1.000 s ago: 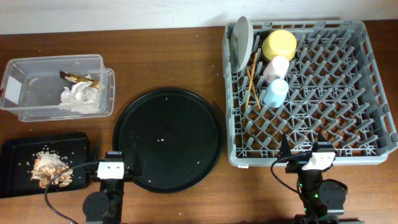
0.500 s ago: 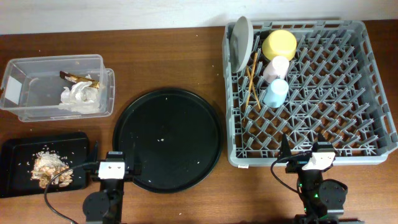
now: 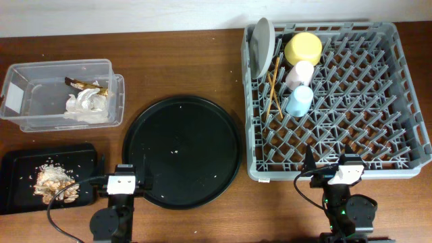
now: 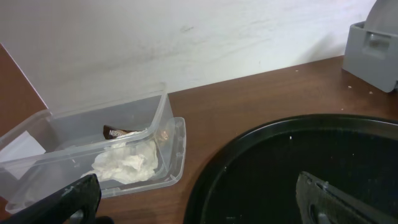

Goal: Sort waste into correct bins and load items into the dishwasher rack

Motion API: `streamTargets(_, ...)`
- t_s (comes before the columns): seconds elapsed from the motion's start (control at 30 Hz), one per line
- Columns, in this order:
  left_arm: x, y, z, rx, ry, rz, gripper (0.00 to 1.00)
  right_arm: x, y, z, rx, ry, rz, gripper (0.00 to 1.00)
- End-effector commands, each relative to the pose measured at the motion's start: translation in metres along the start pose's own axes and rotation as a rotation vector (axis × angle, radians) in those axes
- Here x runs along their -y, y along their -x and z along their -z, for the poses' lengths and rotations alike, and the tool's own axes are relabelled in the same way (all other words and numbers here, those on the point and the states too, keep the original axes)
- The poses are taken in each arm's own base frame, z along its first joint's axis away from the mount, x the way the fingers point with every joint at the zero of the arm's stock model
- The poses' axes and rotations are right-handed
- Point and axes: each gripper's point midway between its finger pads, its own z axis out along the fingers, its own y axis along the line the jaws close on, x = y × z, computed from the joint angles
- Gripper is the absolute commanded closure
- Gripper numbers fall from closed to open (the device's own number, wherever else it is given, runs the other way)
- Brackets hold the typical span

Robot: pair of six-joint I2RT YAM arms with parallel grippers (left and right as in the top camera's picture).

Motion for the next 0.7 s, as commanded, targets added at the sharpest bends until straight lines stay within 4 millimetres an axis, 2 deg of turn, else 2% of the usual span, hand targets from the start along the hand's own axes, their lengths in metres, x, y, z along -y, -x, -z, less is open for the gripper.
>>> streamTargets(0.0, 0.0032, -0.0007, 0.0001, 0.004, -0.016, -0.018, 0.0, 0.0027, -0.0027, -0.0002, -0.002, -0.013, 0.004, 0.02)
streamTargets(0.1, 0.0034, -0.0009, 0.0001, 0.002, -0.017, 0.021, 0.01, 0.0027, -0.0027, -0.0002, -0.002, -0.013, 0.003, 0.02)
streamTargets(0.23, 0.0021, -0.001, 0.0001, 0.001, -0.01, 0.175, 0.01, 0.0028, -0.0027, -0.0002, -0.002, -0.013, 0.004, 0.02)
streamTargets(0.67, 0.0023, -0.0007, 0.0001, 0.002, -0.01, 0.158, 0.01, 0.0027, -0.0027, -0.0002, -0.002, -0.013, 0.003, 0.02)
